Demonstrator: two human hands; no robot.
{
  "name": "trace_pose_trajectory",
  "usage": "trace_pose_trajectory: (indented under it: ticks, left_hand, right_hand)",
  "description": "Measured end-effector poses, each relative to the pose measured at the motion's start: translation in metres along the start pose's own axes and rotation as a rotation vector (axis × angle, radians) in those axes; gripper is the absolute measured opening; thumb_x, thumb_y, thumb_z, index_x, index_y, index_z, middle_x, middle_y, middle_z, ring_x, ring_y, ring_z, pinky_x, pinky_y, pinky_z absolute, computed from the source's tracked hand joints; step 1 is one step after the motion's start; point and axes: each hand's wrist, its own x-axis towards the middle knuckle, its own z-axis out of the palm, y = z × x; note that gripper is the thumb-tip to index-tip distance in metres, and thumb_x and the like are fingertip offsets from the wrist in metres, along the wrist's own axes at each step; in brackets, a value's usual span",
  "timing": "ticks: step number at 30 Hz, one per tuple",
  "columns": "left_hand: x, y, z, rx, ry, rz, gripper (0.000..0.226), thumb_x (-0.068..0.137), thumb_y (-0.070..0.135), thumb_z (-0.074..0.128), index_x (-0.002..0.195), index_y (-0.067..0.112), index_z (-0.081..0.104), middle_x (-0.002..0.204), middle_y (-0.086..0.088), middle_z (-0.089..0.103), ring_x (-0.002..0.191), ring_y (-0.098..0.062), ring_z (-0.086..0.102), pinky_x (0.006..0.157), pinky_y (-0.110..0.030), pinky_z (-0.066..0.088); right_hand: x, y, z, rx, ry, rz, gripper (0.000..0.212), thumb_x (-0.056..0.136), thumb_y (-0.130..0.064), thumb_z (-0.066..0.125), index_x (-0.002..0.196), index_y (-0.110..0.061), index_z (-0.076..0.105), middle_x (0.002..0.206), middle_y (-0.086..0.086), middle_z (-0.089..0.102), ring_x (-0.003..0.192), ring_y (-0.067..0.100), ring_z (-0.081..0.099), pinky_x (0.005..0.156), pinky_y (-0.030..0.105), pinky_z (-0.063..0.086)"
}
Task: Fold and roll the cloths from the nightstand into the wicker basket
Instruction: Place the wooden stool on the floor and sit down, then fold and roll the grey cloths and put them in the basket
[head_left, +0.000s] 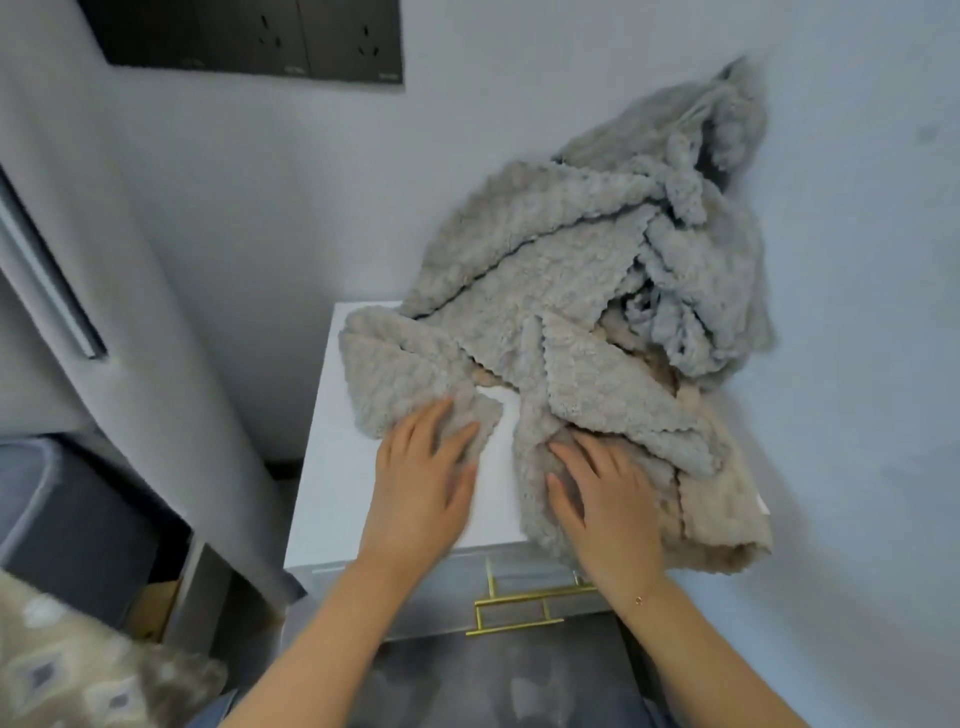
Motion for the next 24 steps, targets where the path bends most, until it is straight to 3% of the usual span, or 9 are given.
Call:
trace_pose_trajectory:
  ticks: [4,6,10,13,15,18,24]
  left_hand:
    - [-0.004,-0.002,0.000,-0.173,0.150,0.054,0.046,0.096,0.041,0.045,0.142,0.034,0.042,0.152,0.008,0.035,0.142,-0.016,0.031,0.115,-0.041,0.025]
    - [-0.003,-0.004,0.000,-0.148,0.169,0.051,0.046,0.096,0.041,0.045,0.142,0.038,0.039,0.153,0.008,0.034,0.144,-0.015,0.025,0.117,-0.044,0.021]
    - [0.002,-0.005,0.002,0.038,0.051,-0.151,0.055,0.089,0.056,0.031,0.143,0.044,0.035,0.161,0.005,0.015,0.149,-0.015,-0.001,0.118,-0.042,-0.007]
    - [0.004,-0.002,0.002,0.135,-0.005,-0.162,0.061,0.087,0.058,0.023,0.144,0.041,0.037,0.162,0.003,0.010,0.148,-0.013,-0.008,0.117,-0.045,-0.010]
    - [0.005,0.001,0.000,0.174,-0.056,-0.184,0.066,0.084,0.061,0.017,0.146,0.042,0.032,0.163,0.005,0.005,0.147,-0.010,-0.014,0.117,-0.045,-0.012]
    - [0.007,0.002,0.001,0.224,-0.122,-0.225,0.073,0.080,0.064,0.007,0.149,0.045,0.020,0.162,0.008,-0.004,0.142,-0.004,-0.023,0.116,-0.042,-0.017]
    - [0.008,0.005,0.002,0.241,-0.154,-0.256,0.070,0.083,0.062,0.004,0.148,0.045,0.022,0.162,0.012,-0.001,0.142,-0.002,-0.020,0.115,-0.037,-0.021]
  right_hand:
    - [-0.002,0.003,0.009,-0.072,0.092,-0.036,0.046,0.092,-0.048,0.035,0.122,-0.027,0.062,0.125,-0.008,0.060,0.114,0.017,0.052,0.095,0.032,0.033]
    - [-0.002,0.005,0.008,-0.089,0.062,-0.069,0.052,0.089,-0.053,0.036,0.124,-0.026,0.062,0.126,-0.006,0.061,0.113,0.019,0.055,0.094,0.033,0.034]
    - [-0.007,0.004,-0.001,-0.040,0.018,-0.087,0.057,0.086,-0.056,0.039,0.129,-0.023,0.060,0.134,0.001,0.056,0.117,0.025,0.054,0.098,0.036,0.036]
    - [-0.011,0.002,-0.016,-0.063,0.085,-0.130,0.057,0.087,-0.055,0.045,0.133,-0.025,0.056,0.144,0.008,0.045,0.128,0.029,0.045,0.107,0.043,0.027]
    - [-0.012,0.001,-0.024,-0.100,0.087,-0.171,0.065,0.086,-0.063,0.044,0.142,-0.032,0.043,0.157,0.008,0.027,0.141,0.032,0.028,0.114,0.055,0.016]
    - [0.005,0.005,-0.017,-0.178,-0.001,-0.232,0.079,0.084,-0.075,0.036,0.151,-0.038,0.021,0.162,0.005,0.006,0.147,0.038,0.006,0.109,0.068,0.004]
    - [0.061,0.026,-0.005,-0.249,-0.276,-0.179,0.069,0.085,-0.072,0.001,0.143,-0.045,-0.025,0.151,-0.009,-0.037,0.141,0.033,-0.030,0.108,0.068,-0.014]
